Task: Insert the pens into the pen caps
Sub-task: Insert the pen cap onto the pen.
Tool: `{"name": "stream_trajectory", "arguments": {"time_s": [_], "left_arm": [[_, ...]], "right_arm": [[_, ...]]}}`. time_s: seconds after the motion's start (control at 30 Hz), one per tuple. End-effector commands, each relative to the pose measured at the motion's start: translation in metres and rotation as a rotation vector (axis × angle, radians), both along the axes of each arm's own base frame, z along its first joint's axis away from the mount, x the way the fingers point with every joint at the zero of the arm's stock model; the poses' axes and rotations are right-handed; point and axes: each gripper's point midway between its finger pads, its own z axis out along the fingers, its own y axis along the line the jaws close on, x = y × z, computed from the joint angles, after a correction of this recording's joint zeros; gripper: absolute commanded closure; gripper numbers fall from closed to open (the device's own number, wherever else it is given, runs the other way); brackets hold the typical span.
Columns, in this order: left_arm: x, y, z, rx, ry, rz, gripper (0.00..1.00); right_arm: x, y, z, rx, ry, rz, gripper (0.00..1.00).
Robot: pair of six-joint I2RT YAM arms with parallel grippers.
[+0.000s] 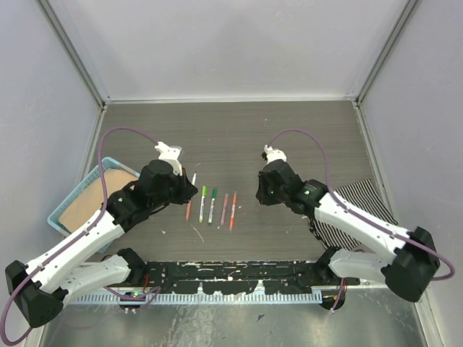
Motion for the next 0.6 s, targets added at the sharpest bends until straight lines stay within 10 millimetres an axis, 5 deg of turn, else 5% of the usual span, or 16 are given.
{"name": "stream_trajectory", "arguments": {"time_s": [0.0, 0.2, 0.57], "left_arm": [[0.003, -0.014, 0.018, -0.022, -0.075, -0.055, 1.00], [-0.014, -0.047, 0.037, -0.057, -0.142, -0.145, 1.00], [-0.039, -0.088, 0.086, -0.246, -0.342, -0.253, 1.00]], "right_arm": [[0.031, 0.039, 0.099, 0.348, -0.272, -0.019, 0.99], [0.033, 0.058, 0.185, 0.703, -0.472, -0.010, 0.99], [0.011, 0.041, 0.247, 1.101, -0.620, -0.051, 0.99]]}}
